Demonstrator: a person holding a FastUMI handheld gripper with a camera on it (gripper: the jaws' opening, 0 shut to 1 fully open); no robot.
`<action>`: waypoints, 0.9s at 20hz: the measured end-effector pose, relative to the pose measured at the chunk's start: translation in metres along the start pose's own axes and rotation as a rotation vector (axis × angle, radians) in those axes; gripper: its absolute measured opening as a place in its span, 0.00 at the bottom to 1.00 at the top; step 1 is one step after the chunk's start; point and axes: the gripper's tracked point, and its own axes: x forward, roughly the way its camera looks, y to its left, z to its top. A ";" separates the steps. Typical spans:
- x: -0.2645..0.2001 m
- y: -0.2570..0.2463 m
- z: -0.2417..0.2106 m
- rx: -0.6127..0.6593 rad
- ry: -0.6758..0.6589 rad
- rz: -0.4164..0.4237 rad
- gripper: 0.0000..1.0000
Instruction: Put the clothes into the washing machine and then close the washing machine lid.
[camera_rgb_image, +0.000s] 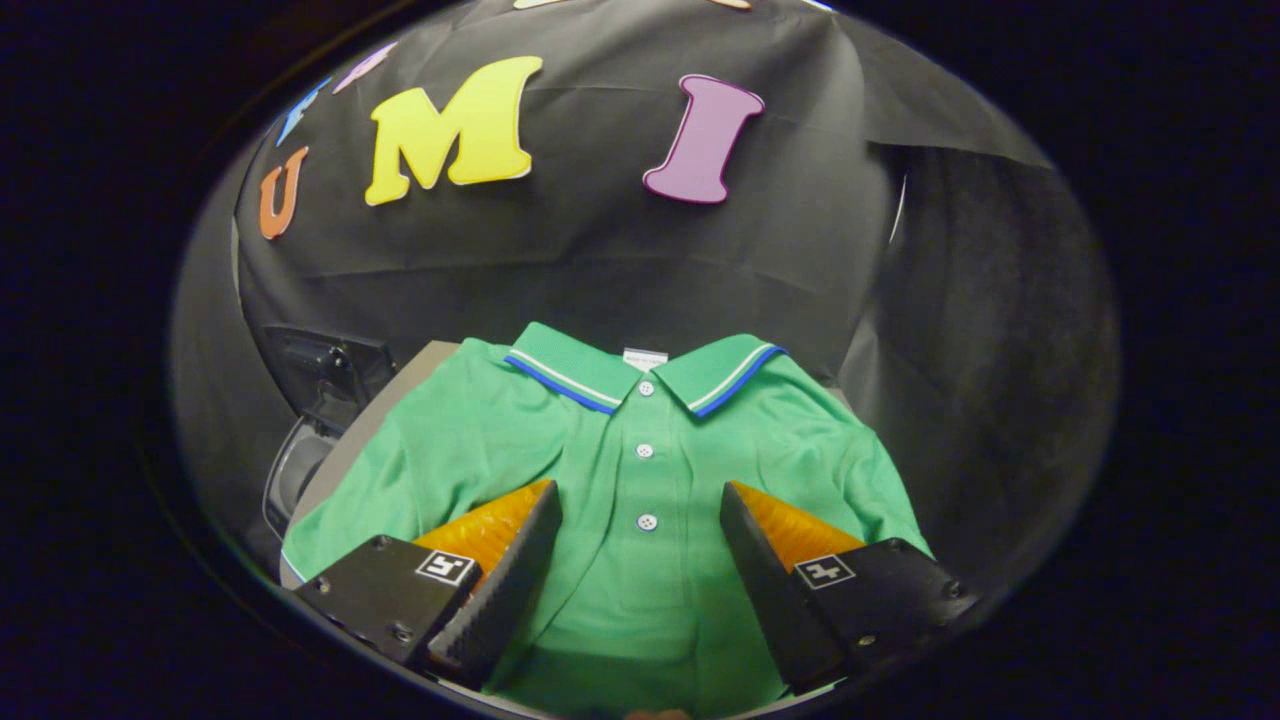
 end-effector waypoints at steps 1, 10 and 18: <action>0.000 0.001 -0.001 0.037 0.013 0.015 1.00; -0.003 0.019 -0.002 0.016 0.067 0.030 0.24; -0.032 0.023 0.014 0.085 -0.002 0.034 0.05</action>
